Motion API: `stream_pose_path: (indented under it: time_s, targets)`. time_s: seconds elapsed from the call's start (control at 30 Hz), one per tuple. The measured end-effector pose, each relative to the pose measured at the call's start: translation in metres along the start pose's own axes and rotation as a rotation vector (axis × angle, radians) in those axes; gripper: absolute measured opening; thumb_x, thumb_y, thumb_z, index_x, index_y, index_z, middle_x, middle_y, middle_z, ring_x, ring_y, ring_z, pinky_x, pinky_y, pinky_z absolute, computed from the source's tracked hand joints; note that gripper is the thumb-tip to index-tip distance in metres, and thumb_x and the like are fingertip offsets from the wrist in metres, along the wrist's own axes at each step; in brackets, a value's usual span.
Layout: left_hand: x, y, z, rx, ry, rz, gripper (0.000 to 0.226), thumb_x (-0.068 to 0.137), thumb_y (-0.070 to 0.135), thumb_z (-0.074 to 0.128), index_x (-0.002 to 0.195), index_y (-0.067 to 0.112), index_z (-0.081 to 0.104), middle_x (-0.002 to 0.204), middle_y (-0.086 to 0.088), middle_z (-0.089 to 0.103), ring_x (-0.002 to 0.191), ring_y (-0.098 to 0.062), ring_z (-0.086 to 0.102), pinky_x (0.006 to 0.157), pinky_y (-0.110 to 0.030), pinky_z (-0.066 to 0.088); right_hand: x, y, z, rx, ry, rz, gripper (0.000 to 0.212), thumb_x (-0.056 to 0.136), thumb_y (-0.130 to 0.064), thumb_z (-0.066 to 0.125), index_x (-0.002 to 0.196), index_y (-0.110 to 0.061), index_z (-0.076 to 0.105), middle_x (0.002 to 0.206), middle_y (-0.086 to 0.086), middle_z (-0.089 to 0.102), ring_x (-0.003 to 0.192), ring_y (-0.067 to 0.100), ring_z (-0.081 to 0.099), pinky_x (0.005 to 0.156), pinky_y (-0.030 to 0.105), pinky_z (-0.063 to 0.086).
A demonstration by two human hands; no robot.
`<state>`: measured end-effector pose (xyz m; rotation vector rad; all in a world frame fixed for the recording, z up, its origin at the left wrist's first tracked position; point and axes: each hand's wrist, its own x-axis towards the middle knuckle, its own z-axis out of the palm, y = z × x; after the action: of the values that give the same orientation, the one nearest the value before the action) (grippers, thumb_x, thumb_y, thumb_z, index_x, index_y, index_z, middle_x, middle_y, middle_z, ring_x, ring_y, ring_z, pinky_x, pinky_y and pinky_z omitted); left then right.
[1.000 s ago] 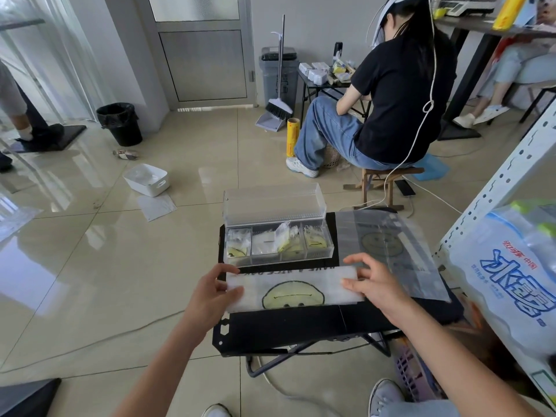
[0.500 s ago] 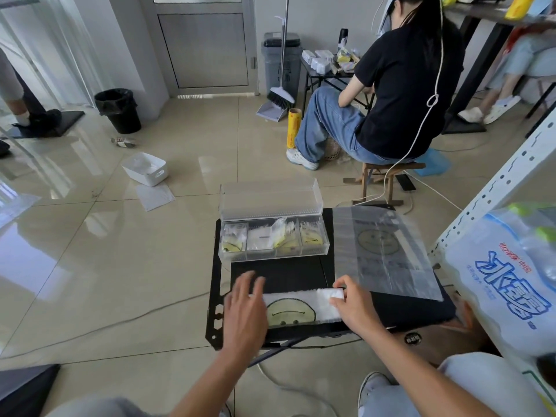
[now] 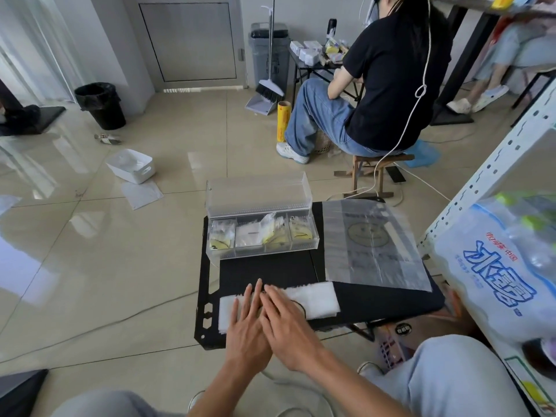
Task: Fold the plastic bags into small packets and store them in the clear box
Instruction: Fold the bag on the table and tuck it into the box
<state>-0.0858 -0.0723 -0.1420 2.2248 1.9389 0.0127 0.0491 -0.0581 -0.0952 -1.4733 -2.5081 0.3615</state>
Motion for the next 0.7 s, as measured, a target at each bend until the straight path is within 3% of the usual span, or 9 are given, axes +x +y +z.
stream_pose_path:
  time_s: [0.07, 0.13, 0.23, 0.3, 0.43, 0.57, 0.63, 0.7]
  targets:
    - [-0.001, -0.003, -0.004, -0.027, -0.034, 0.017, 0.07, 0.102, 0.05, 0.031, 0.165, 0.022, 0.021, 0.174, -0.004, 0.009, 0.159, -0.028, 0.014, 0.122, -0.045, 0.007, -0.011, 0.018, 0.002, 0.035, -0.128, 0.079, 0.073, 0.102, -0.062, -0.005, 0.166, -0.029, 0.009, 0.173, -0.01, -0.004, 0.159, 0.007, -0.007, 0.131, 0.038, 0.003]
    - [-0.003, -0.005, -0.007, -0.084, -0.008, -0.004, 0.067, 0.105, 0.057, 0.018, 0.166, 0.031, 0.006, 0.173, 0.006, -0.005, 0.161, -0.019, -0.001, 0.127, -0.042, 0.002, -0.019, 0.042, 0.002, -0.046, -0.171, 0.103, 0.067, 0.106, -0.064, 0.001, 0.164, -0.033, -0.006, 0.169, -0.012, -0.019, 0.157, 0.006, -0.018, 0.129, 0.037, -0.007]
    - [-0.009, -0.012, -0.012, -0.119, 0.004, -0.028, 0.071, 0.102, 0.068, 0.006, 0.162, 0.035, -0.015, 0.169, 0.012, -0.026, 0.156, -0.01, -0.024, 0.131, -0.042, -0.003, -0.024, 0.067, -0.001, -0.138, -0.187, 0.192, 0.059, 0.109, -0.057, 0.006, 0.162, -0.039, -0.012, 0.169, -0.008, -0.024, 0.156, 0.011, -0.023, 0.129, 0.041, -0.01]
    - [-0.011, -0.021, -0.018, -0.104, 0.002, -0.061, 0.073, 0.1, 0.071, 0.004, 0.162, 0.036, -0.015, 0.168, 0.011, -0.026, 0.155, -0.011, -0.026, 0.131, -0.045, -0.001, -0.029, 0.079, -0.006, -0.163, -0.194, 0.254, 0.058, 0.109, -0.058, 0.006, 0.161, -0.042, -0.015, 0.169, -0.008, -0.027, 0.155, 0.012, -0.026, 0.126, 0.042, -0.013]
    - [-0.017, -0.033, -0.023, -0.117, -0.029, -0.102, 0.075, 0.098, 0.077, 0.012, 0.16, 0.045, -0.013, 0.167, 0.013, -0.026, 0.156, -0.016, -0.026, 0.127, -0.045, -0.014, -0.034, 0.086, -0.009, -0.188, -0.239, 0.269, 0.06, 0.107, -0.062, 0.004, 0.158, -0.043, -0.021, 0.167, -0.008, -0.033, 0.154, 0.012, -0.03, 0.123, 0.043, -0.018]
    - [-0.021, -0.043, -0.031, -0.186, -0.034, -0.329, 0.084, 0.095, 0.071, -0.005, 0.161, 0.022, -0.02, 0.17, 0.005, -0.025, 0.155, -0.015, -0.027, 0.129, -0.044, -0.012, -0.036, 0.083, -0.012, -0.198, -0.239, 0.27, 0.06, 0.107, -0.061, 0.004, 0.158, -0.042, -0.022, 0.167, -0.006, -0.033, 0.153, 0.013, -0.031, 0.123, 0.044, -0.018]
    - [-0.021, -0.045, -0.037, -0.201, 0.05, -0.449, 0.087, 0.09, 0.063, -0.012, 0.162, 0.014, -0.017, 0.171, -0.001, -0.022, 0.155, -0.015, -0.025, 0.13, -0.044, -0.007, -0.035, 0.083, -0.013, -0.185, -0.258, 0.275, 0.06, 0.108, -0.061, 0.003, 0.159, -0.042, -0.022, 0.167, -0.006, -0.033, 0.153, 0.012, -0.033, 0.123, 0.045, -0.019]
    - [-0.017, -0.034, -0.043, -0.209, 0.171, -0.371, 0.081, 0.095, 0.058, -0.008, 0.162, 0.014, -0.016, 0.17, -0.001, -0.024, 0.155, -0.015, -0.026, 0.13, -0.041, -0.009, -0.032, 0.08, -0.013, -0.157, -0.265, 0.285, 0.06, 0.107, -0.06, 0.003, 0.158, -0.042, -0.022, 0.166, -0.007, -0.034, 0.152, 0.012, -0.034, 0.12, 0.045, -0.022]
